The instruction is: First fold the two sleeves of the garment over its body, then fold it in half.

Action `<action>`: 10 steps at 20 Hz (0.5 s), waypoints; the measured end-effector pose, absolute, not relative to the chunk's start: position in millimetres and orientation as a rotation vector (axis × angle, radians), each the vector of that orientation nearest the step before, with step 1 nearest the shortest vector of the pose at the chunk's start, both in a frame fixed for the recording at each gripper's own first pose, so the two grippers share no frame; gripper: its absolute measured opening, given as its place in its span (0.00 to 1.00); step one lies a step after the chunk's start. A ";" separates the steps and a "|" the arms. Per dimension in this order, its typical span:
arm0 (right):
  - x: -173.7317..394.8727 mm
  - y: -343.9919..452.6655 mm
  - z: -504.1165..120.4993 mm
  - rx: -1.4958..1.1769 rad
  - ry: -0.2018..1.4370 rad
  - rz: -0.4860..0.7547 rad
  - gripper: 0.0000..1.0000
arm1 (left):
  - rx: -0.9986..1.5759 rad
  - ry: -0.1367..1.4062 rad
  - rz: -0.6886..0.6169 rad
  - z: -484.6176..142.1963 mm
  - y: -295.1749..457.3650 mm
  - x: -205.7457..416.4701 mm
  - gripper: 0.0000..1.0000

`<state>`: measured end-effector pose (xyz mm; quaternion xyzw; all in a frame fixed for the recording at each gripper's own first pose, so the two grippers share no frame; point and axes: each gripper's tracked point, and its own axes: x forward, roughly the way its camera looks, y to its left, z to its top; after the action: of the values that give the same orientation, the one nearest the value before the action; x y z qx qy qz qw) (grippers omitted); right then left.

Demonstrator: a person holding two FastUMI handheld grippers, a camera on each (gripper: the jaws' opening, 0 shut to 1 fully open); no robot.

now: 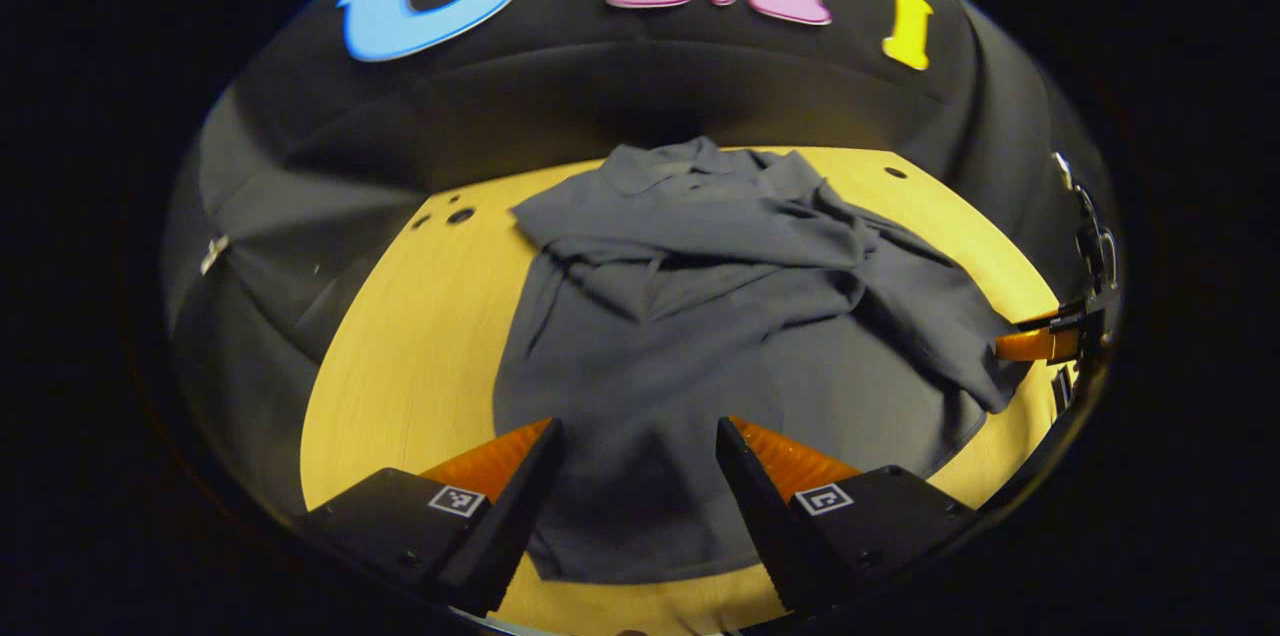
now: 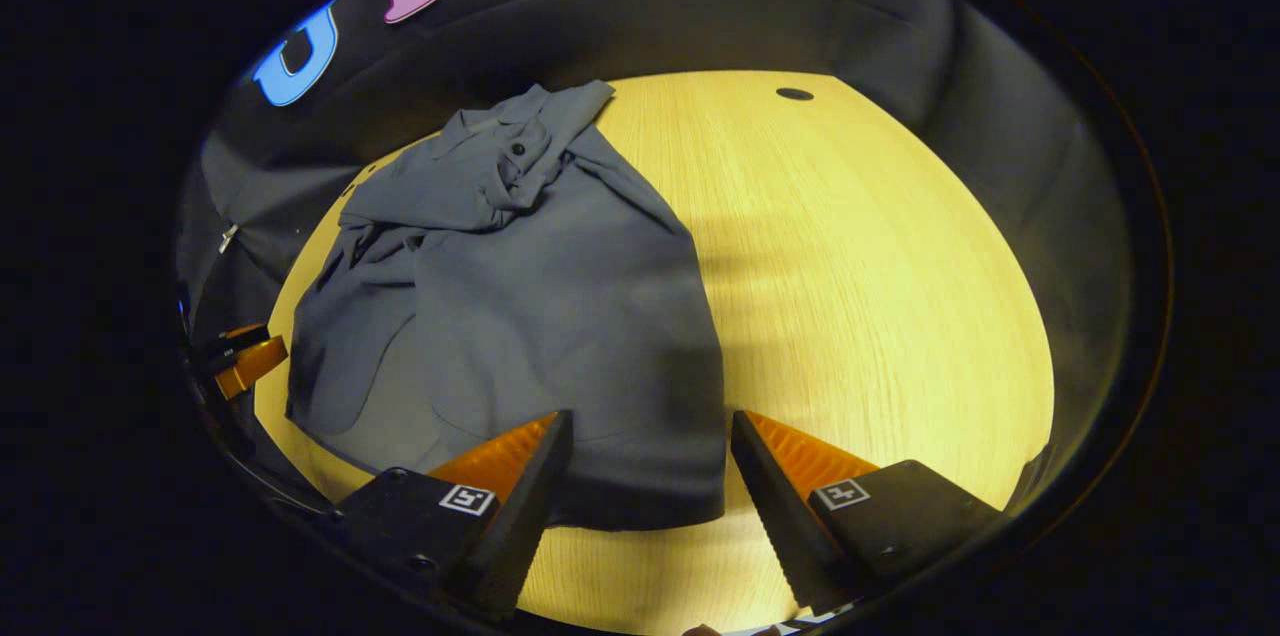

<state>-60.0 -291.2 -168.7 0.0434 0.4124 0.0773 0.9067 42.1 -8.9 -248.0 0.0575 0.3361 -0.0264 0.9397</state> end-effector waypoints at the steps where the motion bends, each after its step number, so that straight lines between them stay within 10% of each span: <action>1: -56.9 -290.1 -166.2 0.090 0.837 0.163 0.99 | 0.083 0.695 -0.020 -253.1 2.4 35.9 0.97; 10: -70.4 -233.9 -165.5 0.134 0.900 0.260 0.99 | -0.045 0.788 0.082 -300.9 32.1 -9.9 0.97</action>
<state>-70.4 -233.9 -165.5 0.0645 0.4333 0.1252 0.8902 -9.9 32.1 -300.9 -0.0218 0.3839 0.0400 0.9223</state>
